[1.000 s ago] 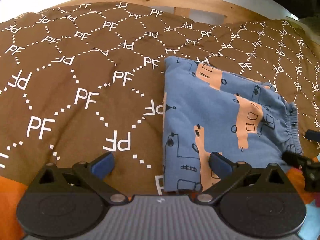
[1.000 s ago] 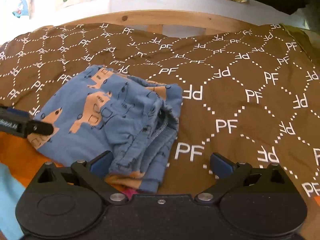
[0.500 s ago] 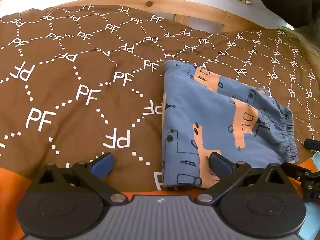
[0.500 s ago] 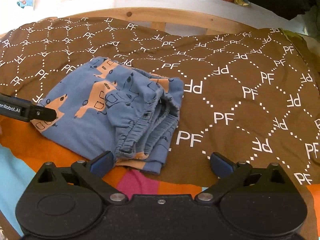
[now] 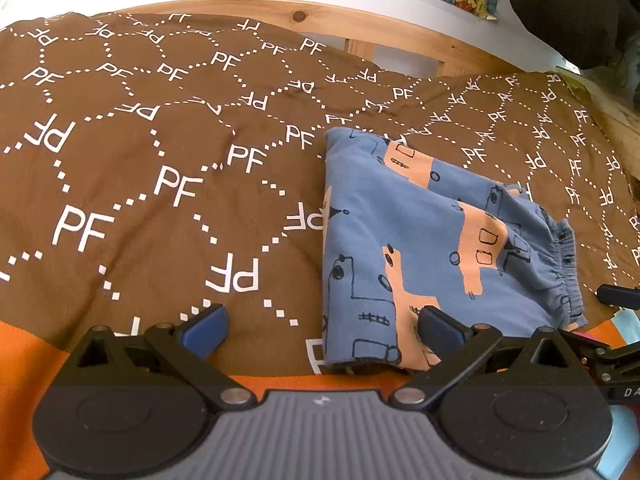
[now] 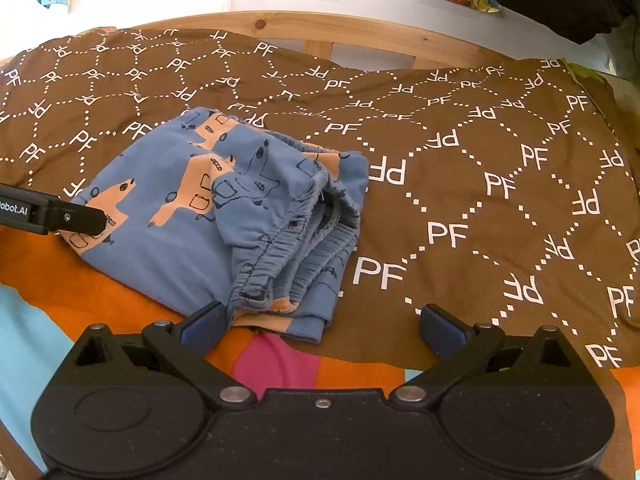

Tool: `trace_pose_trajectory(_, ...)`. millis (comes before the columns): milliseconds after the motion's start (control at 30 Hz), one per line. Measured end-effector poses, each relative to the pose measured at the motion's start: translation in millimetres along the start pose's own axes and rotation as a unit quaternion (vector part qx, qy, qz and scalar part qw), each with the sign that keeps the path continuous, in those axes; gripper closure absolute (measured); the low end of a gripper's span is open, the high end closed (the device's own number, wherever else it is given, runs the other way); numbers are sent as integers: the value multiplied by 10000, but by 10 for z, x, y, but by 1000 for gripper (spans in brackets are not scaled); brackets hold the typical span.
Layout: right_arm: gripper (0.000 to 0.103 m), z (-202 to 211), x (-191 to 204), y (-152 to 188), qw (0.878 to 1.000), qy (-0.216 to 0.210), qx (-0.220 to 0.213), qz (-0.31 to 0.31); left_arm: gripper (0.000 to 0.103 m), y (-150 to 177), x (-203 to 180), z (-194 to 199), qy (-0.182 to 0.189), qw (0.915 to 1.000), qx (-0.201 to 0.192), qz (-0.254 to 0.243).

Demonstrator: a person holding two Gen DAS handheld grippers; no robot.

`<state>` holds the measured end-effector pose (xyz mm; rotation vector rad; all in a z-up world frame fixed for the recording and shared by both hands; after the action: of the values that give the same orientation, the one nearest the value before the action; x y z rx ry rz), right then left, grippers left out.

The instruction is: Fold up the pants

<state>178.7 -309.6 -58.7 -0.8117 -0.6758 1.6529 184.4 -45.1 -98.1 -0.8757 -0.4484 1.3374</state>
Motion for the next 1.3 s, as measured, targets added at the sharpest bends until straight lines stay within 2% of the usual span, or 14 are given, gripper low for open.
trace_pose_trajectory(367,1,117,-14,-23,9993,-161,-16,-350,0,88,17,132,260,9995,-76,174)
trace_pose_trajectory(633,1,139,-137,-166,9908,-614,-156,-1195,0,115,0,146,286,9994,-73,187)
trace_pose_trajectory(800,1,-74,-362,-417,9813,-924,-142,-1682,0,111,0,155,298,9994,-35,198)
trace_pose_trajectory(900,1,-267,-468,-628,9795,-1094,-205,-1677,0,72,-28,130,258,9995,193,52)
trace_pose_trajectory(1067,1,-636,-433,-932,9746,-1553,-230,-1598,0,-70,-4,119,348,9985,352,229)
trace_pose_trajectory(1167,0,-849,-399,-903,9648,-1828,-129,-1886,0,-186,-6,99,305,9988,366,137)
trace_pose_trajectory(1300,0,-886,-474,-821,9512,-2070,-419,-2251,0,-321,-25,50,205,9989,386,-185)
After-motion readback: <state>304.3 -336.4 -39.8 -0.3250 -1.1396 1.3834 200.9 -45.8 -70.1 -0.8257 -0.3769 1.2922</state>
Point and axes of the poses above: each gripper's, at about its wrist camera, not at the fingertips, and z roughly against the way its jaws point, x to its left, y to its underside, the point moved 9 cm from there along -z, roughly the way its jaws point, and after that the axes turned 5 degrees about y, right-handed, at the moved point
